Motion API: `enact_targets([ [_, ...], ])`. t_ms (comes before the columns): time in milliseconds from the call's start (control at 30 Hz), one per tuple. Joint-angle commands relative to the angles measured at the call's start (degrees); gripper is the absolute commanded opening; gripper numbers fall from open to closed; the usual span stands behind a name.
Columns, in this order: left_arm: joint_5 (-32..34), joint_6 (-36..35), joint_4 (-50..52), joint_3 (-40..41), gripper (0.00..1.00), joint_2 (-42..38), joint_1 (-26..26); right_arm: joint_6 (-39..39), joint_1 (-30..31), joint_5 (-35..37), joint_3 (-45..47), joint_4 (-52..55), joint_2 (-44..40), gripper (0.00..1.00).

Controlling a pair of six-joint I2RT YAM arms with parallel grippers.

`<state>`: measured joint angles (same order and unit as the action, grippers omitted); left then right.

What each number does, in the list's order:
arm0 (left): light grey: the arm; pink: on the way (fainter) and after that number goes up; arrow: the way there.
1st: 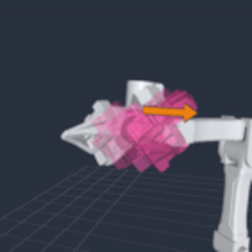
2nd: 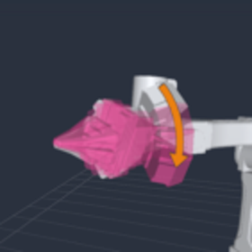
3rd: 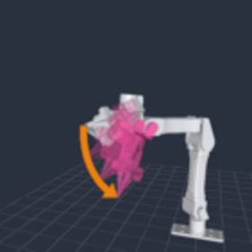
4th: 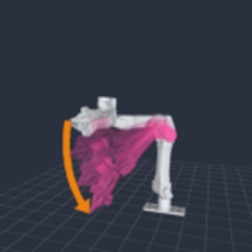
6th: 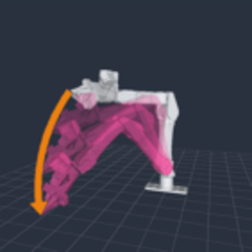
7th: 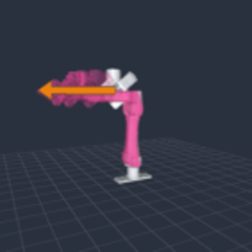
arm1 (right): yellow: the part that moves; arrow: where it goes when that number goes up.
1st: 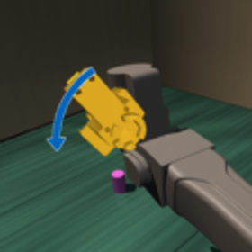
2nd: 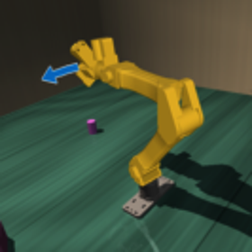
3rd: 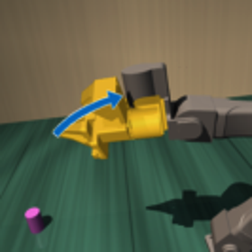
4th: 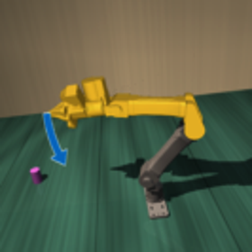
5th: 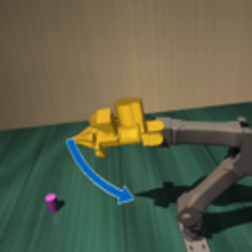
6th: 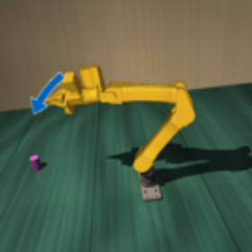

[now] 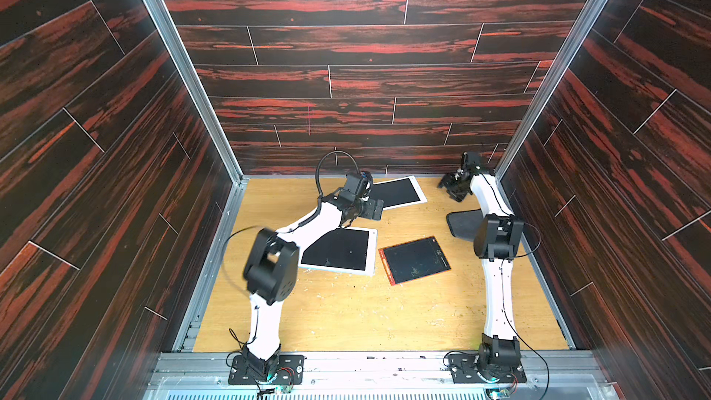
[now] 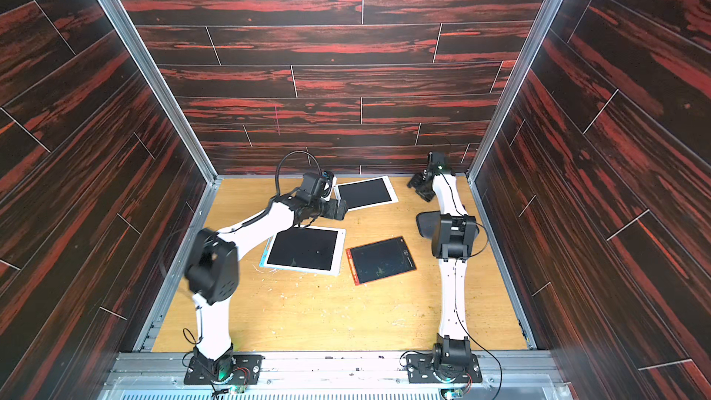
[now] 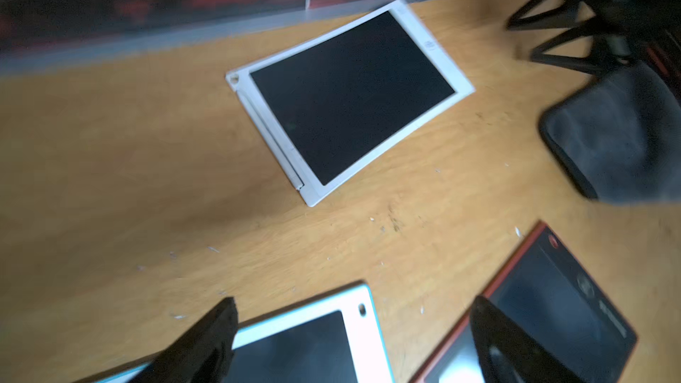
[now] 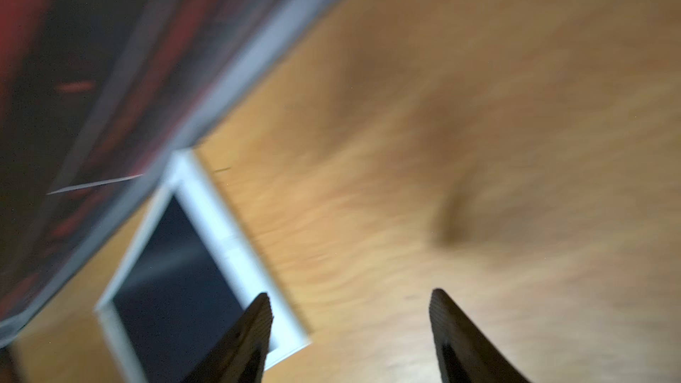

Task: Wipe the drawing tablet
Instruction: Move the drawing tablet to the center of the board.

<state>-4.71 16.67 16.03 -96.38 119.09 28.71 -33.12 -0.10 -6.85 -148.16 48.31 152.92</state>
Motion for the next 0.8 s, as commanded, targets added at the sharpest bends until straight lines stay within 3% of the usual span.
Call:
enact_targets([
  [0,-4.49,10.82,0.14,-5.85,0.99,3.83,-3.80,1.14,1.77,-6.52,-0.60,0.59,2.62,0.70],
  [233,-5.51,19.40,-2.91,-8.87,0.99,11.08,-6.89,0.30,2.16,-12.57,2.35,-2.70,3.40,0.70],
  [767,-13.77,28.43,-3.87,-22.89,0.97,26.72,-7.21,-1.51,4.38,-21.78,6.34,-5.69,4.25,0.70],
])
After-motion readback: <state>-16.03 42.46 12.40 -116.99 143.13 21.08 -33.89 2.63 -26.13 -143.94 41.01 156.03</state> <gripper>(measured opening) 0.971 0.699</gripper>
